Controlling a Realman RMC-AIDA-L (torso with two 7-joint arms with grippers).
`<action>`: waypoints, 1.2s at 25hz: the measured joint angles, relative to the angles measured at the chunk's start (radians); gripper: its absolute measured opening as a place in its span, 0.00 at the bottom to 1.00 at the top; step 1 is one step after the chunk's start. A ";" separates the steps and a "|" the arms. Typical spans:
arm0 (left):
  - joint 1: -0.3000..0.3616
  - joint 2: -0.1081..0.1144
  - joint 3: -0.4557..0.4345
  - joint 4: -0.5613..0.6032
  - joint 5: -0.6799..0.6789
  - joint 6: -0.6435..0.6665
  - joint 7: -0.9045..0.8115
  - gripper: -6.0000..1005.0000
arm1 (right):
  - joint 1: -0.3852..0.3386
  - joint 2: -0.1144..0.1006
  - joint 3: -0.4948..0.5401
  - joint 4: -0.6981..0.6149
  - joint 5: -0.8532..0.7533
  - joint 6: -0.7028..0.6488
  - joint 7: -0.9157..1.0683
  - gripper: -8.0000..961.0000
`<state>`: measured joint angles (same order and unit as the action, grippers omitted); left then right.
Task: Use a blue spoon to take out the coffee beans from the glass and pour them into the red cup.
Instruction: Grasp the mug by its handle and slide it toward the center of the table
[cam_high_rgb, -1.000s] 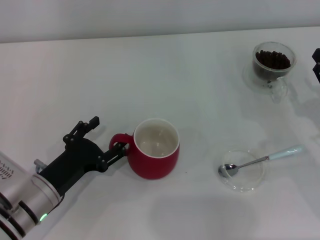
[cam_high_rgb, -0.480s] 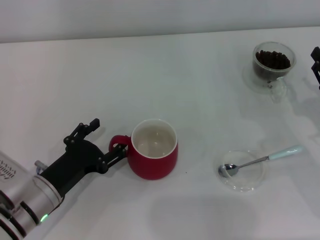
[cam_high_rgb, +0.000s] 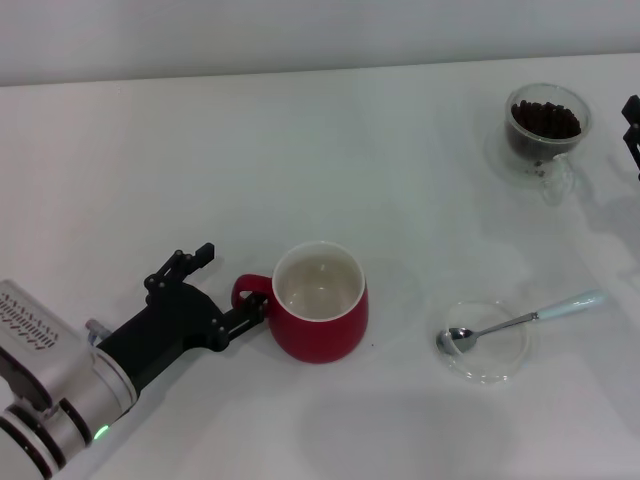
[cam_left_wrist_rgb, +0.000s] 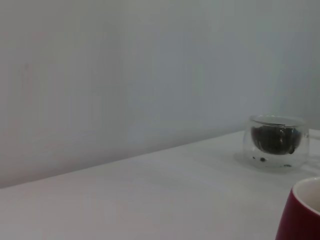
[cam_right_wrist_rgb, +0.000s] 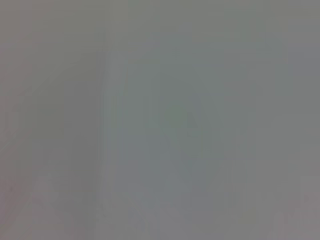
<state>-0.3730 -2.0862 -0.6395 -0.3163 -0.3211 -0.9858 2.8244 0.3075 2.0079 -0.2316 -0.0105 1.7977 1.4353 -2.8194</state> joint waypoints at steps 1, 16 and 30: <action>-0.001 0.000 0.000 0.000 0.000 0.000 0.000 0.87 | -0.001 0.000 0.000 0.000 0.000 0.000 0.000 0.51; 0.048 0.003 0.077 -0.006 0.001 -0.083 0.000 0.87 | -0.005 0.000 0.000 0.002 0.000 0.010 0.000 0.51; 0.095 0.006 0.077 0.020 0.035 -0.187 0.001 0.87 | -0.018 -0.002 -0.002 0.003 -0.005 0.045 0.000 0.51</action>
<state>-0.2782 -2.0806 -0.5623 -0.2967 -0.2861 -1.1728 2.8250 0.2899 2.0063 -0.2332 -0.0070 1.7930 1.4801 -2.8194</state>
